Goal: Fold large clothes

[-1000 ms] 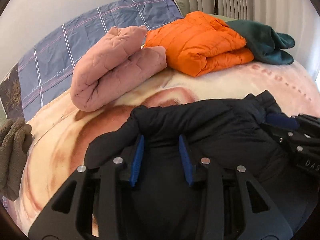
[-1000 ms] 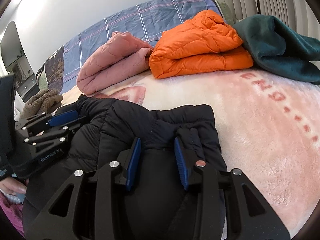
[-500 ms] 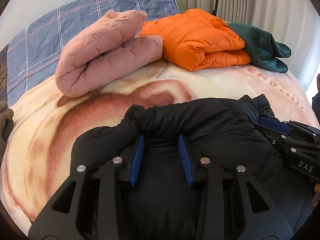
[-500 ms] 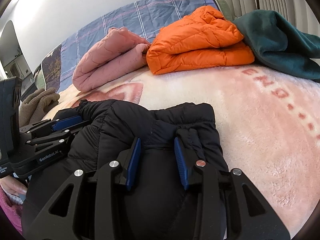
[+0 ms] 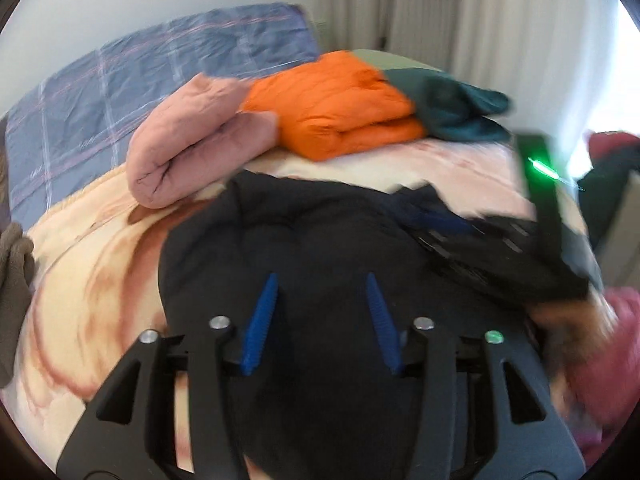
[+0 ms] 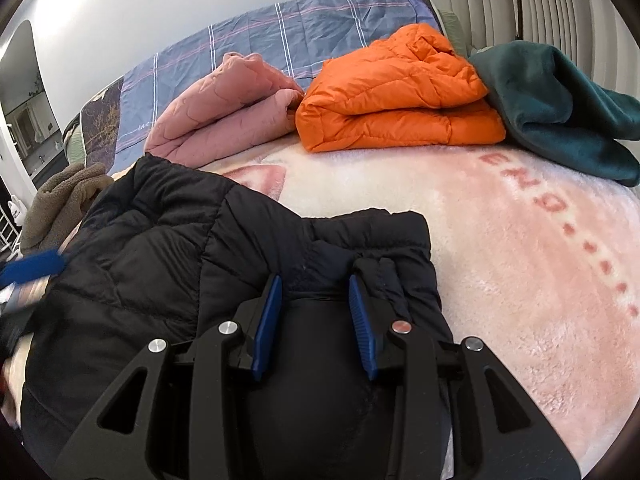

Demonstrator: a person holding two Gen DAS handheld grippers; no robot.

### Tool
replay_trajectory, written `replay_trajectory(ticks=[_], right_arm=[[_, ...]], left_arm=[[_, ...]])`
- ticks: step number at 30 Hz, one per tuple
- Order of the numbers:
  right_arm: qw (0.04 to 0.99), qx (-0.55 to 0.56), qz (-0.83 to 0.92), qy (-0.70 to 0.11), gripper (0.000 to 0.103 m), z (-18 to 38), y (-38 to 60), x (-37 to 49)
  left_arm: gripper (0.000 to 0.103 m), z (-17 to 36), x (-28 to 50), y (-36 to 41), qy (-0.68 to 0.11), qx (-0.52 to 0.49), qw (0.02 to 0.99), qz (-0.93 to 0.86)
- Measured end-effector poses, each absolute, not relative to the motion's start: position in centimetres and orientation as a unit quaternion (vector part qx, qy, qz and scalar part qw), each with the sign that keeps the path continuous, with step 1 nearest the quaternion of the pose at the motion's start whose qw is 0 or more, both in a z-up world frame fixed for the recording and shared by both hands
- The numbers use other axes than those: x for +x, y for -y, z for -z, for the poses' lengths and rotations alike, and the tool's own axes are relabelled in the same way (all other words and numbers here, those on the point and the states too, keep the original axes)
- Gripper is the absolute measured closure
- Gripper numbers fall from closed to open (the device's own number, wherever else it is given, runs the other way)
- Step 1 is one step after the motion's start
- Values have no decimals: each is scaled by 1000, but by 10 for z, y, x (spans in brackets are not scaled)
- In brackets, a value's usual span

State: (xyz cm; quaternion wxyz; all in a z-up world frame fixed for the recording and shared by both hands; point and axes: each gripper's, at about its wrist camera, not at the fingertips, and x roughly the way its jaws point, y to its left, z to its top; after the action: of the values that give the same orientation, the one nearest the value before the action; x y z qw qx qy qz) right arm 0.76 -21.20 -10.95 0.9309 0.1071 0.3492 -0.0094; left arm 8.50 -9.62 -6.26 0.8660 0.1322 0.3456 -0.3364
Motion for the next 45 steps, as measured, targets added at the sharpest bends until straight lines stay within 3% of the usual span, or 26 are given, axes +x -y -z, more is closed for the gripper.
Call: replay_trajectory(ticks=[3, 8, 14, 16, 19, 26, 41, 45], right_arm=[[931, 107, 9, -349, 67, 109, 212, 8], [932, 101, 11, -349, 67, 111, 209, 9], [933, 101, 11, -346, 67, 109, 208, 6], [932, 106, 9, -345, 67, 110, 210, 6], [933, 107, 8, -342, 67, 110, 210, 5], [935, 108, 9, -338, 67, 109, 210, 2], [934, 118, -1, -337, 67, 110, 212, 4], [935, 116, 1, -336, 67, 109, 212, 4]], left_arm=[[38, 75, 58, 92, -339, 179, 863, 328], [36, 109, 53, 98, -327, 206, 875, 292], [33, 82, 25, 78, -320, 188, 885, 281], [24, 69, 1, 62, -309, 176, 884, 303], [19, 68, -45, 48, -295, 216, 878, 310], [17, 111, -66, 60, -321, 263, 876, 246], [17, 132, -61, 51, -275, 338, 894, 106], [18, 118, -55, 39, -317, 299, 888, 143]])
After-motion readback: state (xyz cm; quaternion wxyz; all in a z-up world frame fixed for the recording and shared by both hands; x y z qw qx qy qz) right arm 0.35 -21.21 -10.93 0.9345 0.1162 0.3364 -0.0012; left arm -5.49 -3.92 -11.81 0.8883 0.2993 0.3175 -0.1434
